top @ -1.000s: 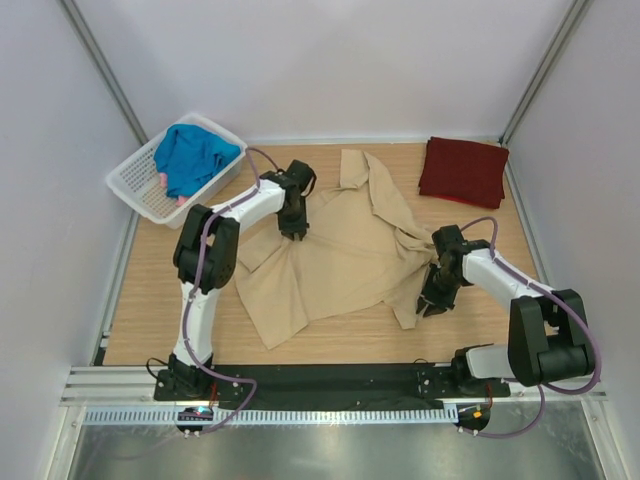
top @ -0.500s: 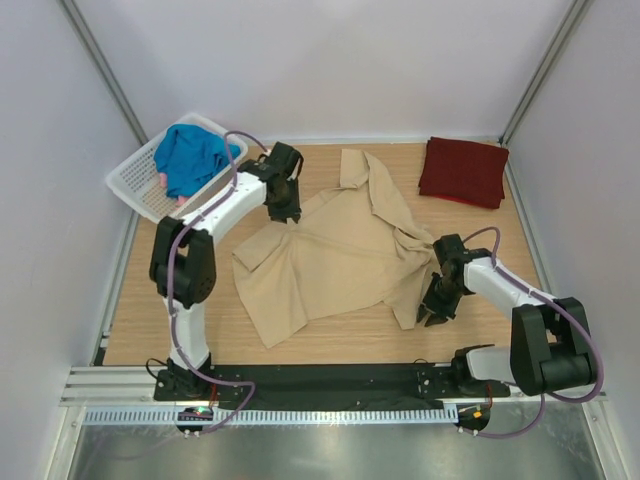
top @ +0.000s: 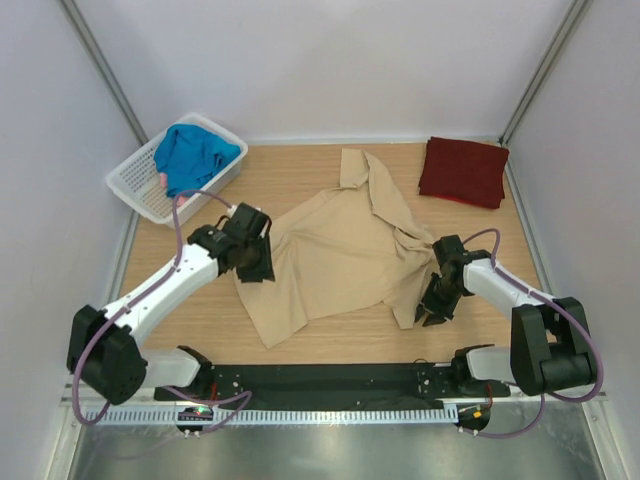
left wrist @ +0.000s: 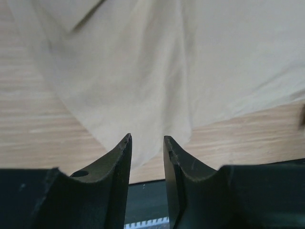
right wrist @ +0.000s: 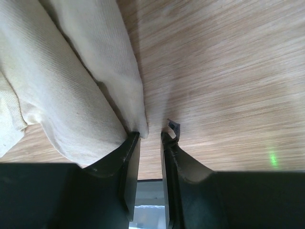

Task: Fold and stack the t-shirts
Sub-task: Flatten the tshirt out

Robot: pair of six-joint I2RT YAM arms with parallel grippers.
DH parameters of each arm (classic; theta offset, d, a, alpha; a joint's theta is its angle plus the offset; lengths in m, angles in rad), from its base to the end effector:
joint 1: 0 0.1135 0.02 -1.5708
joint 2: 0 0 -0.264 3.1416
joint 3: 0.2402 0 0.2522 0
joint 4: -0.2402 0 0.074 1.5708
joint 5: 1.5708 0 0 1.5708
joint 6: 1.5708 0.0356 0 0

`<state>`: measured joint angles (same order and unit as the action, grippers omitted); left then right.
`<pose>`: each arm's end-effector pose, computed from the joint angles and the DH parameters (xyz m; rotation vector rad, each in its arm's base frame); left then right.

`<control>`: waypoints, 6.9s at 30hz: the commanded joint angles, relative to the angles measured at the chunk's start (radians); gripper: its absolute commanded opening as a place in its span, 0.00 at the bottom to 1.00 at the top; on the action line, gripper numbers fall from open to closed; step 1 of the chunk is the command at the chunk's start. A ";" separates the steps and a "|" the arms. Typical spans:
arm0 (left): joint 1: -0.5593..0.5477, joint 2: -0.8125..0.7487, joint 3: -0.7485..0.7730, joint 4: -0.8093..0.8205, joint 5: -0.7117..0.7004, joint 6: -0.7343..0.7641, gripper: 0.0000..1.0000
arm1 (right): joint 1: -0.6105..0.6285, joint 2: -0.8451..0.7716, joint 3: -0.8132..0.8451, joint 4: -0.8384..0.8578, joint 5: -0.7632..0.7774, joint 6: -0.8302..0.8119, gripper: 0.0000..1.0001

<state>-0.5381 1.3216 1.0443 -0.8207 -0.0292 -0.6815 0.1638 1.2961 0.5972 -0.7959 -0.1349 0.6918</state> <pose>0.2211 -0.1307 0.2624 -0.2042 2.7095 -0.3424 0.1796 0.0345 0.1470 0.8062 3.0132 0.2409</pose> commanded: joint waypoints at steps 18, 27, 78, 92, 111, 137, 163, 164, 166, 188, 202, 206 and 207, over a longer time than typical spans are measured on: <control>-0.071 -0.219 -0.247 -0.083 -0.038 -0.216 0.38 | 0.006 0.094 0.050 0.110 0.095 -0.014 0.09; -0.091 -0.196 -0.323 -0.035 -0.011 -0.265 0.50 | 0.006 -0.041 0.082 0.008 0.122 -0.023 0.01; -0.060 -0.131 0.345 -0.322 -0.371 -0.112 0.00 | -0.017 -0.025 0.910 -0.224 0.316 -0.253 0.01; 0.066 -0.070 0.953 -0.328 -0.534 0.066 0.00 | -0.053 0.028 1.516 -0.077 0.370 -0.276 0.01; 0.066 -0.384 1.047 0.011 -0.385 0.310 0.00 | -0.053 -0.234 1.636 0.293 0.313 -0.391 0.01; 0.064 -0.384 1.067 0.083 -0.241 0.261 0.01 | -0.055 -0.273 1.616 0.383 0.152 -0.259 0.01; 0.064 -0.492 1.053 0.045 -0.186 0.195 0.01 | -0.061 -0.293 1.759 0.333 0.092 -0.146 0.01; 0.064 -0.484 1.053 0.045 -0.192 0.201 0.00 | -0.061 -0.273 1.759 0.337 0.093 -0.137 0.01; 0.064 -0.463 1.033 0.043 -0.205 0.207 0.00 | -0.061 -0.253 1.727 0.351 0.101 -0.132 0.01; 0.253 -0.003 0.427 0.223 -0.354 0.175 0.00 | -0.060 0.252 1.201 0.530 0.087 -0.184 0.01; 0.265 0.111 0.356 0.187 -0.285 0.142 0.00 | 0.140 0.319 0.751 0.079 -0.128 -0.154 0.56; 0.267 0.091 0.339 0.176 -0.279 0.128 0.00 | 0.149 0.388 0.693 0.133 -0.202 -0.121 0.57; 0.265 0.079 0.327 0.176 -0.276 0.126 0.00 | 0.151 0.400 0.693 0.127 -0.187 -0.114 0.57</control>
<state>-0.2790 1.4590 1.3922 -0.6697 -0.3202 -0.5304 0.3222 1.6814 1.2781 -0.7292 -0.2546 0.5426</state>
